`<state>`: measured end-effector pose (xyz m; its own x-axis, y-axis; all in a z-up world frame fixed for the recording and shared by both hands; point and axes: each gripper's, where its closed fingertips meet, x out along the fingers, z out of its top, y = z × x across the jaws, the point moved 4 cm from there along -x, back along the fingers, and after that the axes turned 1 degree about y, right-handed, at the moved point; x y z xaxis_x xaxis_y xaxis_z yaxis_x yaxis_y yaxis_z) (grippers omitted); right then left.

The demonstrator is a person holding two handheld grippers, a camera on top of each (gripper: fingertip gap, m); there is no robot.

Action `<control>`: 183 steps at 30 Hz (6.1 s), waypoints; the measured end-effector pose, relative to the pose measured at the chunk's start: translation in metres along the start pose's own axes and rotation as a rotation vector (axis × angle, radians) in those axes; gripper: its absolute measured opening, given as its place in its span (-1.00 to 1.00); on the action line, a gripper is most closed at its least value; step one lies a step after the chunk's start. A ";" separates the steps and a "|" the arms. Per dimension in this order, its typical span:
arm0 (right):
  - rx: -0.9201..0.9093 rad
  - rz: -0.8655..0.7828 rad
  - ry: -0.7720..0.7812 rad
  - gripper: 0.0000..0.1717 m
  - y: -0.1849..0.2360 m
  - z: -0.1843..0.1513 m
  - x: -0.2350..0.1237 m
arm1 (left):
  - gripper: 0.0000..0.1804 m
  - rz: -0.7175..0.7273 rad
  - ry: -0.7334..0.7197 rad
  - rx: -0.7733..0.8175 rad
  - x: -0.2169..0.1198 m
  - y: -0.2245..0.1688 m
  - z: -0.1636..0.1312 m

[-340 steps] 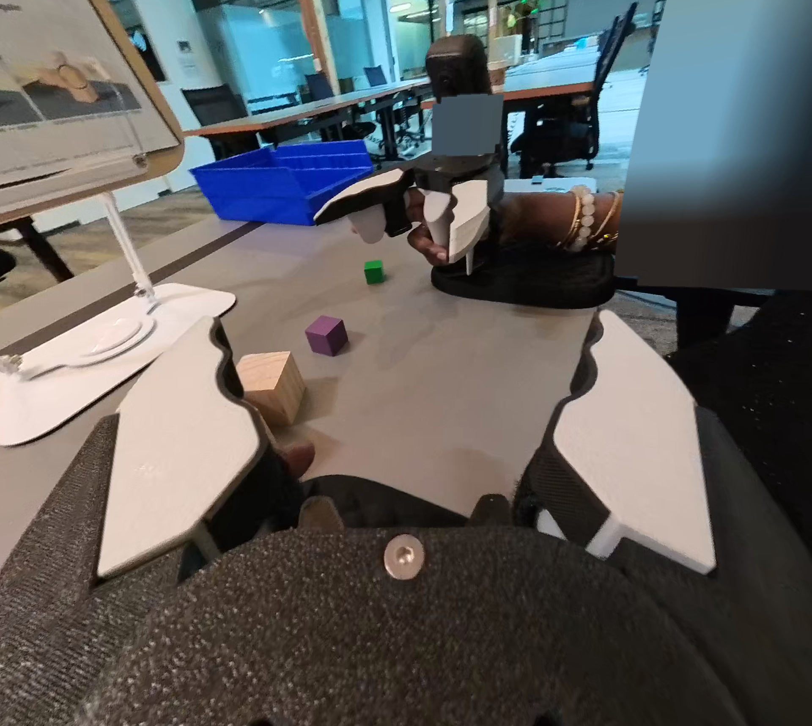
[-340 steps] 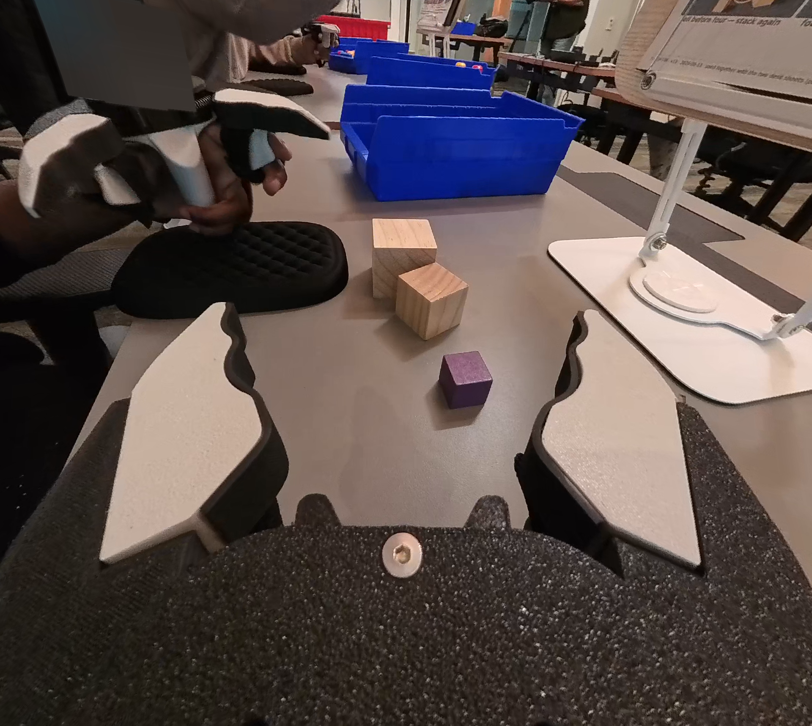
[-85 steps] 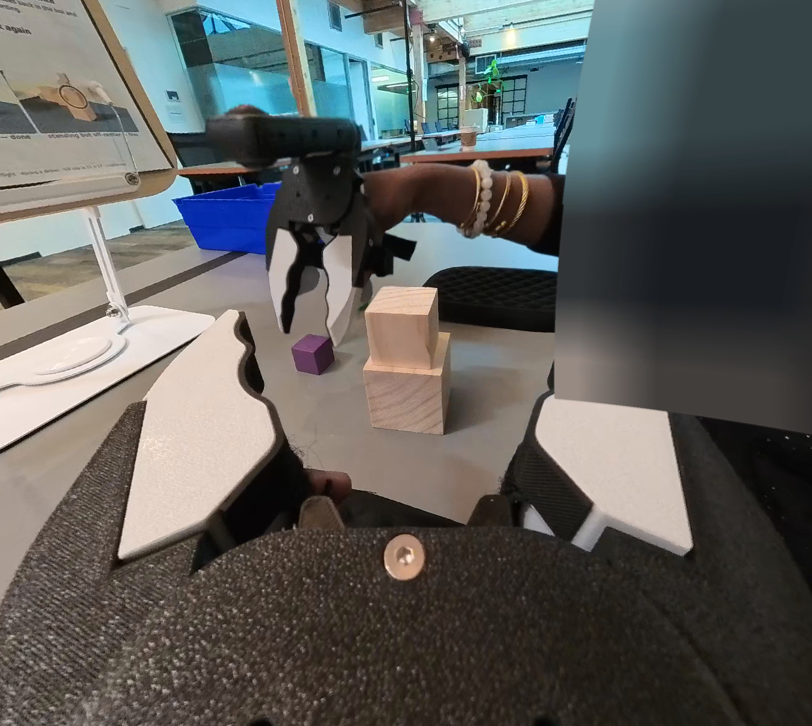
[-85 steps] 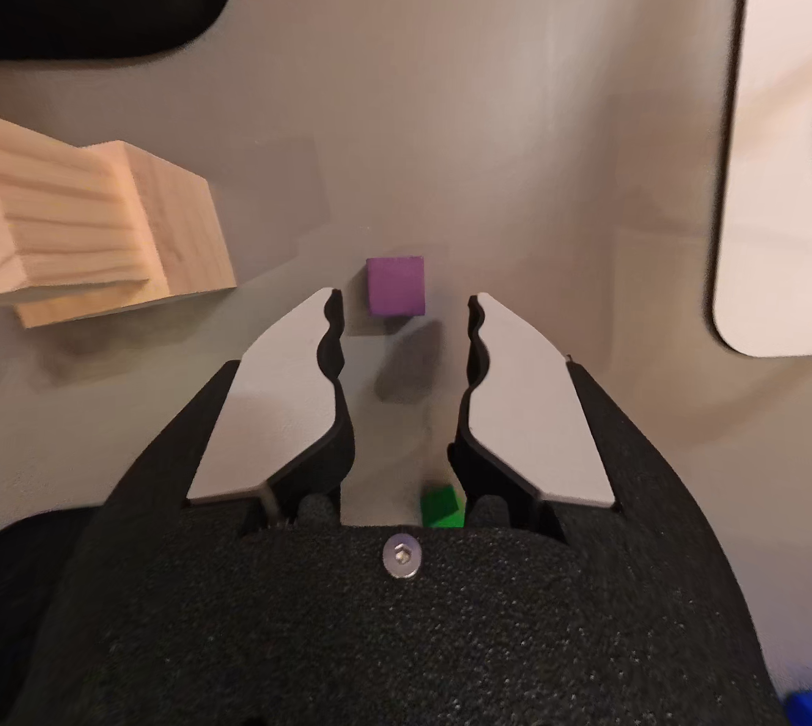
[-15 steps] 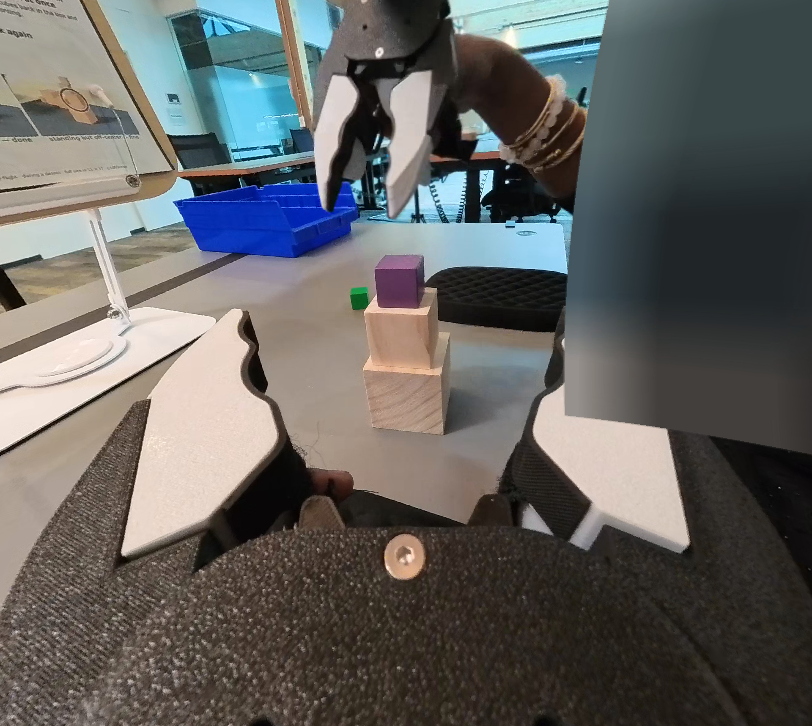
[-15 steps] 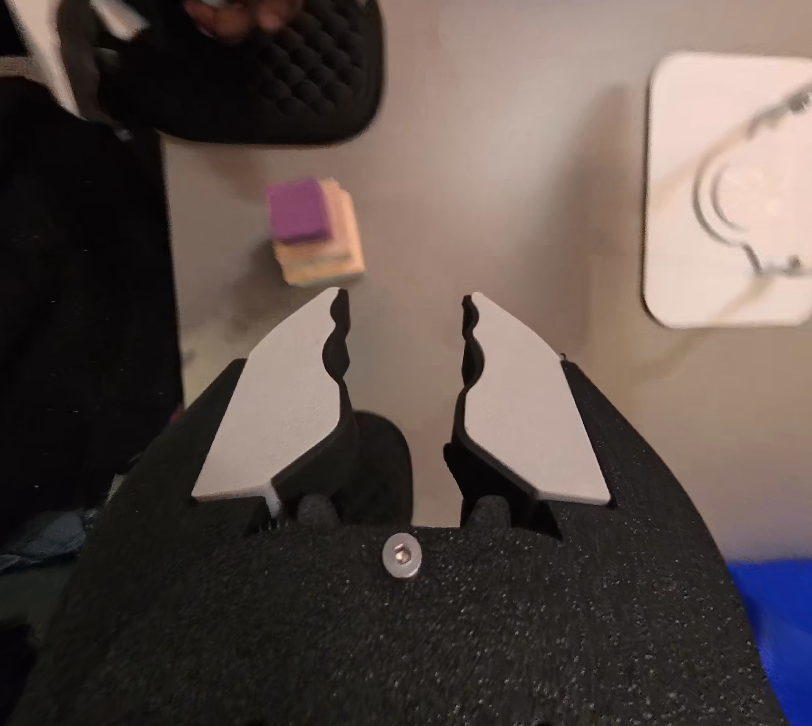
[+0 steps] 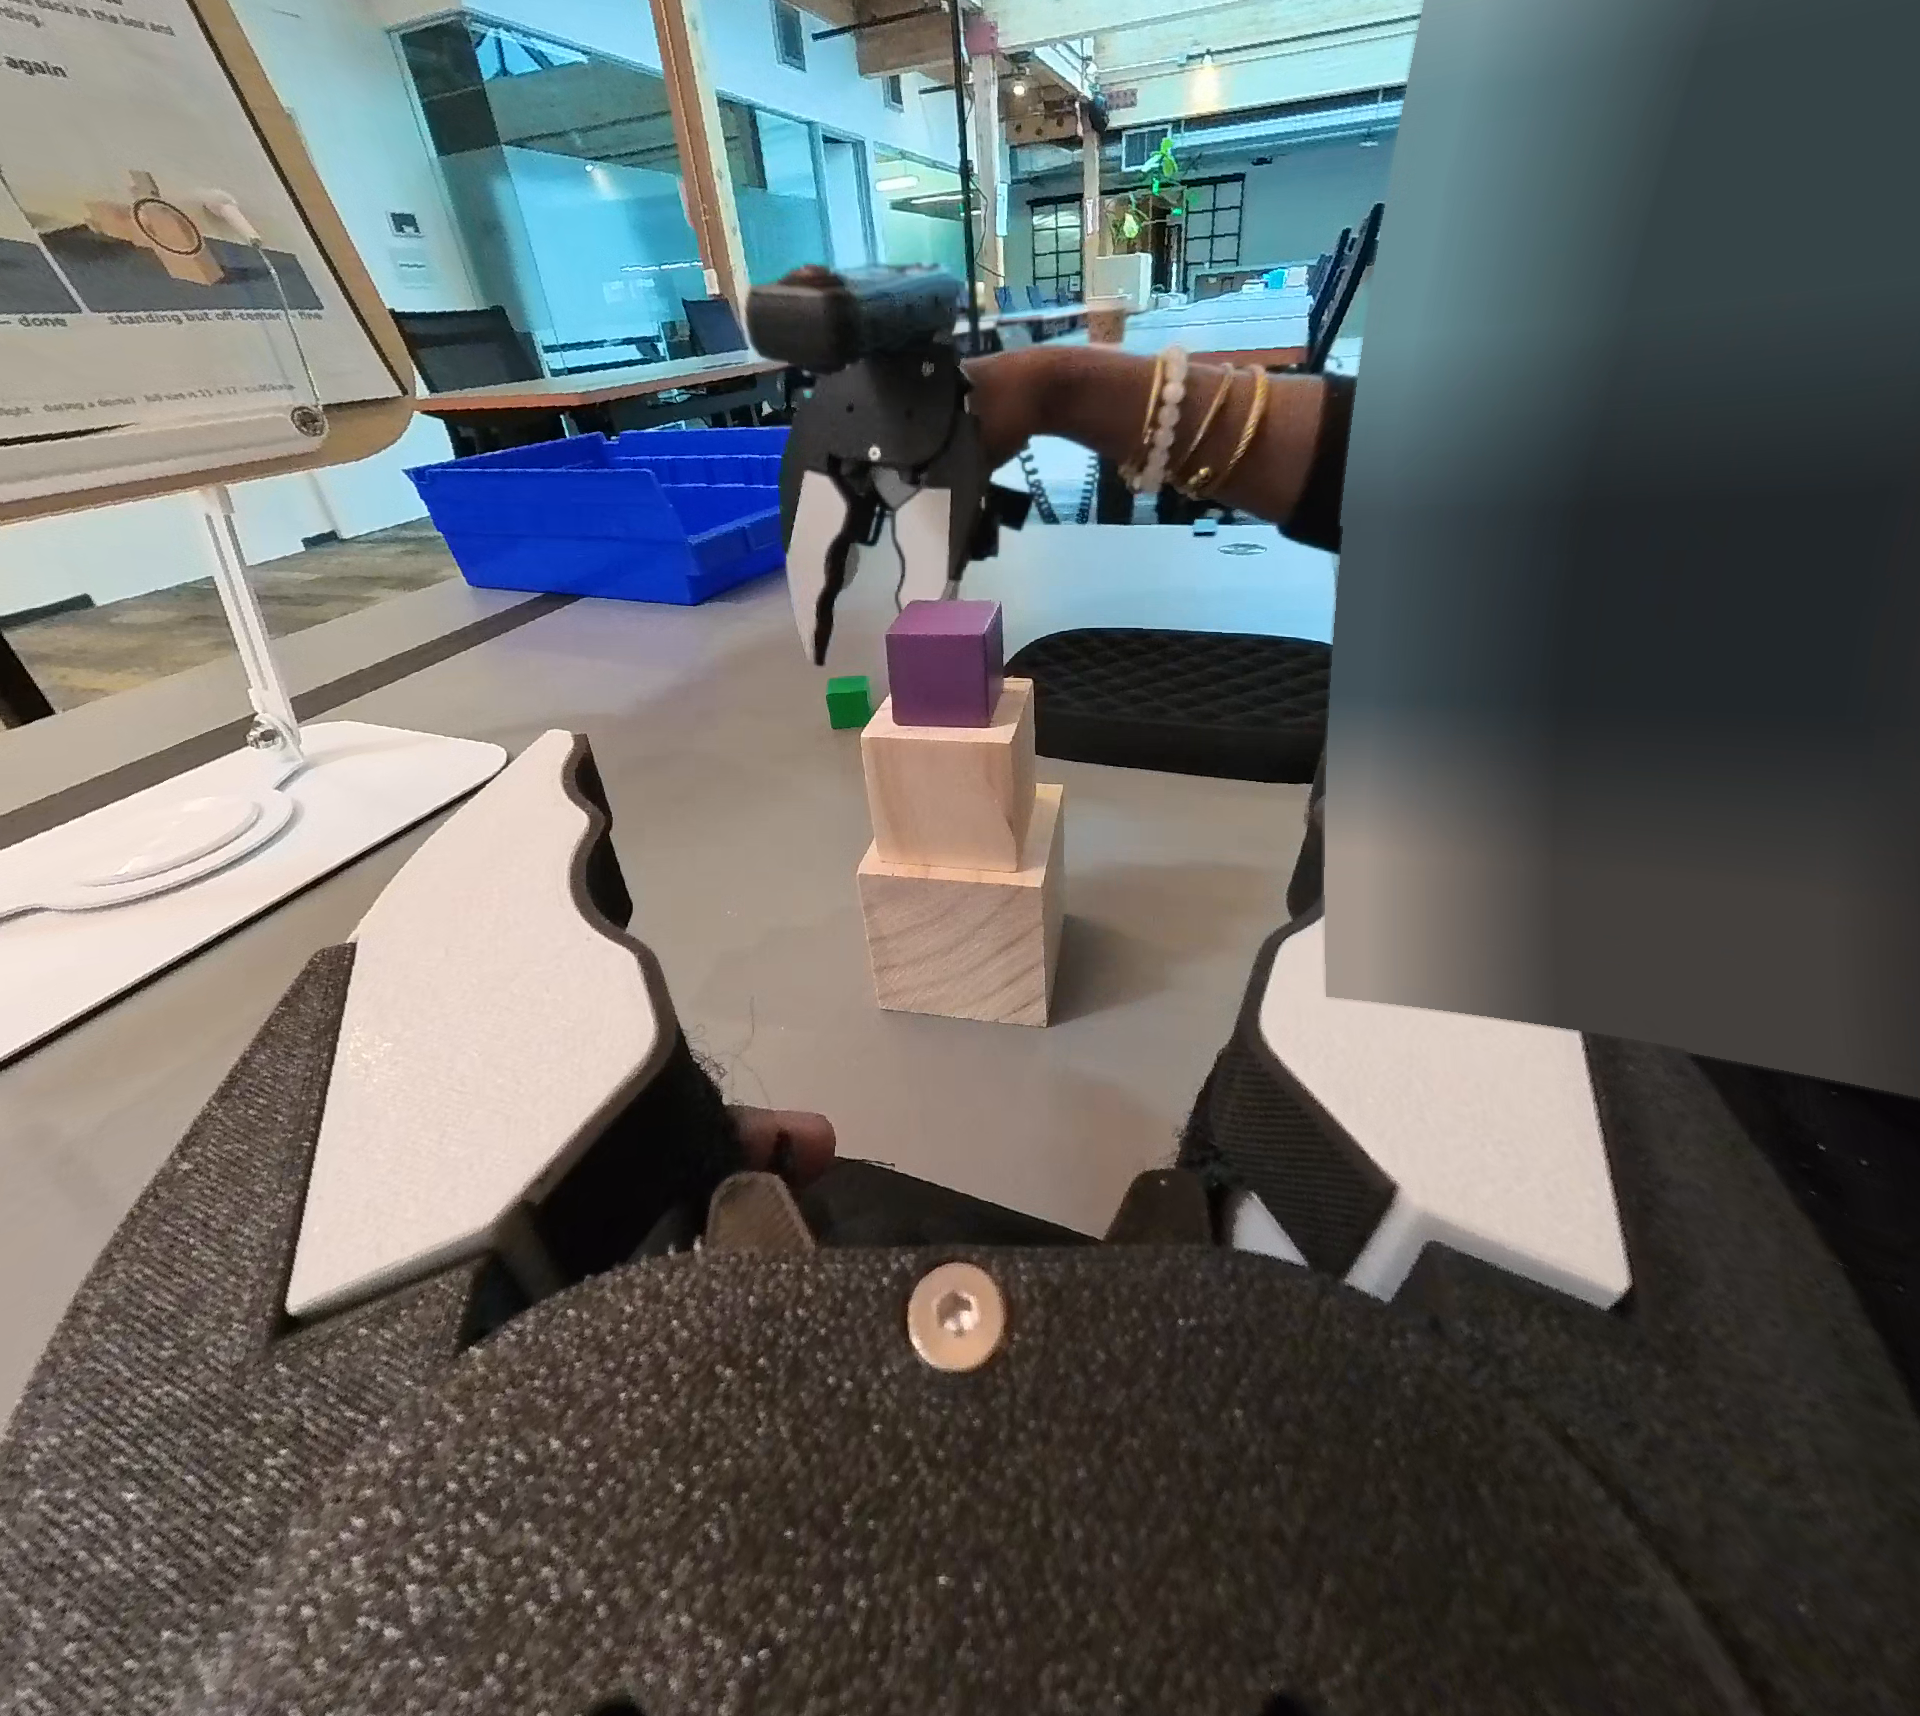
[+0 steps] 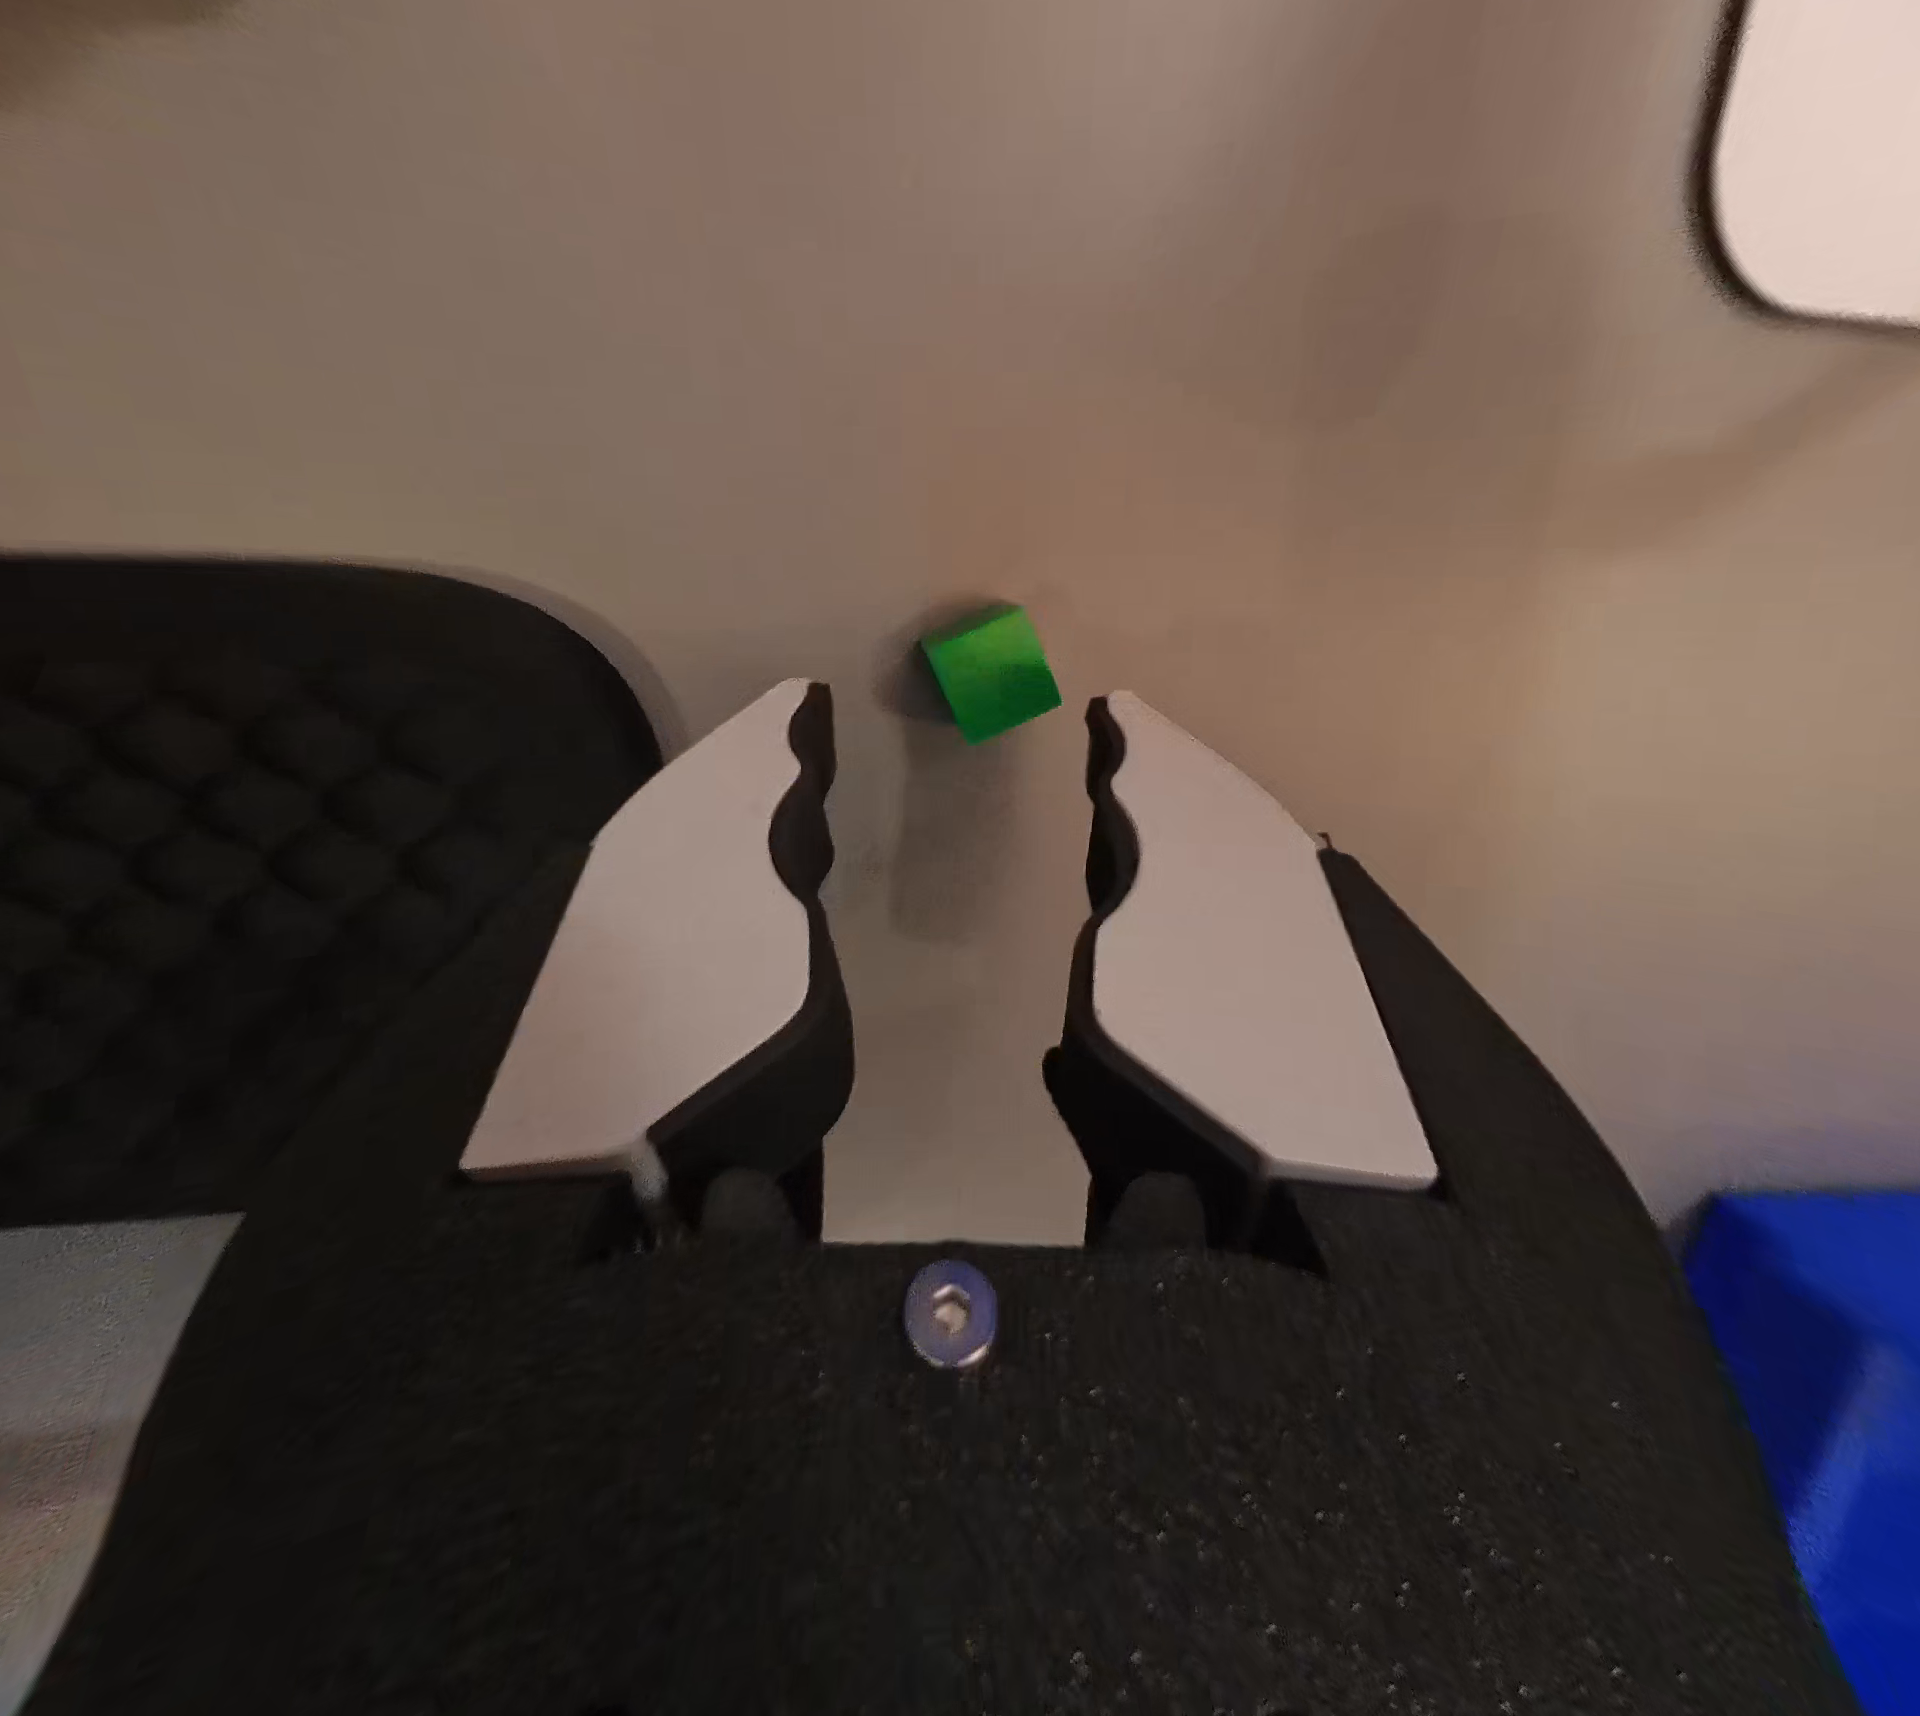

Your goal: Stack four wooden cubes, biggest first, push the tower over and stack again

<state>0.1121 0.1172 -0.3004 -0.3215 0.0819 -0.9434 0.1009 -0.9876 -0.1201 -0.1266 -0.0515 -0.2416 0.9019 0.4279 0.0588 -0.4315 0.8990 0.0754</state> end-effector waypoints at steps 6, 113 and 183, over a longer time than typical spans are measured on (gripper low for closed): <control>-0.184 0.078 0.024 -0.53 -0.003 0.002 0.010 | 0.39 0.003 0.001 -0.013 0.000 0.001 0.000; 0.328 -0.163 -1.218 0.55 0.115 0.055 -0.053 | 0.23 0.112 0.012 -0.030 0.002 0.011 0.000; 0.466 -0.493 -1.145 0.68 0.100 0.046 -0.052 | -0.04 -0.240 1.287 0.132 0.089 0.002 -0.040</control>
<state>0.0961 0.0077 -0.2490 -0.8596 0.5108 -0.0139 -0.5100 -0.8593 -0.0388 -0.0465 -0.0079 -0.2760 0.2983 0.1079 -0.9483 -0.1916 0.9801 0.0512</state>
